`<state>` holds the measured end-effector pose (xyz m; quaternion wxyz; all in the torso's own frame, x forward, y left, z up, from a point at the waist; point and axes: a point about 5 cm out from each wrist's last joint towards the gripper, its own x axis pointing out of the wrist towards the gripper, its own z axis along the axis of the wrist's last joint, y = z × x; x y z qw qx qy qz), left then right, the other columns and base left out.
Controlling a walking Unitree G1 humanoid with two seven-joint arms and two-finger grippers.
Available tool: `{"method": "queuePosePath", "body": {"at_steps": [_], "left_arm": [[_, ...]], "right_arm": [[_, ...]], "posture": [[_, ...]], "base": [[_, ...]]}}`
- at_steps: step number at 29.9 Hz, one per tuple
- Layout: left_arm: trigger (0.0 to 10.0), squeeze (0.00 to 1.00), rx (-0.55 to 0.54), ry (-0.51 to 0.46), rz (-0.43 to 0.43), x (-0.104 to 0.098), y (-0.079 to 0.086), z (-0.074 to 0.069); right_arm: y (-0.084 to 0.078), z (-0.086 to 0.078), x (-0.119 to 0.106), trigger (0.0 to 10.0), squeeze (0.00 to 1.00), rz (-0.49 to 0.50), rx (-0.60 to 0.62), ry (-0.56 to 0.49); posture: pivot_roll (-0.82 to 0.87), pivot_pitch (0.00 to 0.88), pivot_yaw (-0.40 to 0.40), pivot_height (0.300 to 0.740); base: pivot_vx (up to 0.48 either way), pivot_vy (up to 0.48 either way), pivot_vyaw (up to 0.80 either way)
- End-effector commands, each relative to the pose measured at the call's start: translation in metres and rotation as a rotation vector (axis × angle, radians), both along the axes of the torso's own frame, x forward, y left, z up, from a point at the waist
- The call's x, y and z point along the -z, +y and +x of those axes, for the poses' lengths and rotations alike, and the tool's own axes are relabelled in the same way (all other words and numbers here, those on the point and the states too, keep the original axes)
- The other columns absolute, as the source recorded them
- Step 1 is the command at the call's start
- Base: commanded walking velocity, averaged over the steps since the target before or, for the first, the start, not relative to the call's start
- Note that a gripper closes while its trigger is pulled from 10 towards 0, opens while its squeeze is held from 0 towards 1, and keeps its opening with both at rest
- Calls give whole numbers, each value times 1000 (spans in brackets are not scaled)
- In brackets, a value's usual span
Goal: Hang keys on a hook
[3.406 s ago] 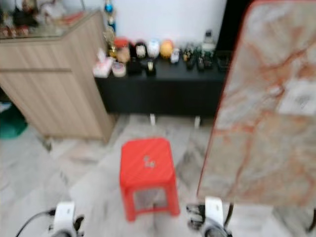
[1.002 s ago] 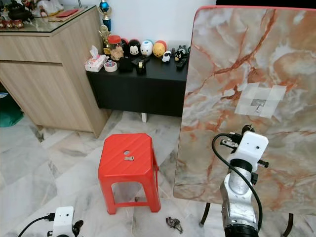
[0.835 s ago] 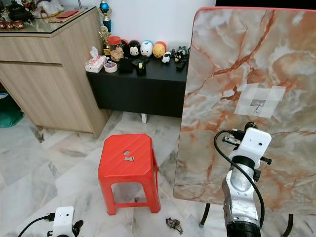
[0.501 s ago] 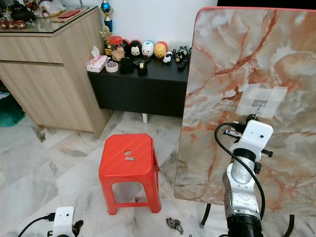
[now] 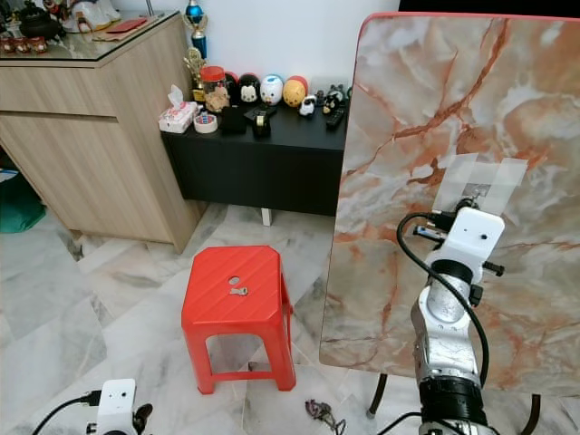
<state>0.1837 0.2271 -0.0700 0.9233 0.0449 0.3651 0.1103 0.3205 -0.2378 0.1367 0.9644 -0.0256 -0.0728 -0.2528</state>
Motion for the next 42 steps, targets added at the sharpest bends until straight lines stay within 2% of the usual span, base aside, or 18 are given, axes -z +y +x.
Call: {"method": "queuePosePath", "body": {"at_steps": [1, 23, 29, 42], "left_arm": [[10000, 0, -3, 1, 17, 0, 4, -2], [10000, 0, -3, -5, 28, -2, 6, -1], [10000, 0, -5, -7, 34, -2, 7, 0], [10000, 0, 0, -6, 33, -2, 6, -1]], "right_arm": [[-3, 2, -3, 10000, 0, 3, 10, -7], [-10, 5, 1, 10000, 0, -5, 35, 30], [-9, 1, -4, 10000, 0, 2, 21, -25], [-3, 0, -6, 10000, 0, 3, -2, -57]], "posture": [[-3, 0, 24, 740], [0, 0, 29, 740], [-2, 0, 29, 740], [-1, 0, 27, 740]], "base": [[0, 0, 0], [0, 0, 0], [0, 0, 0], [0, 0, 0]]}}
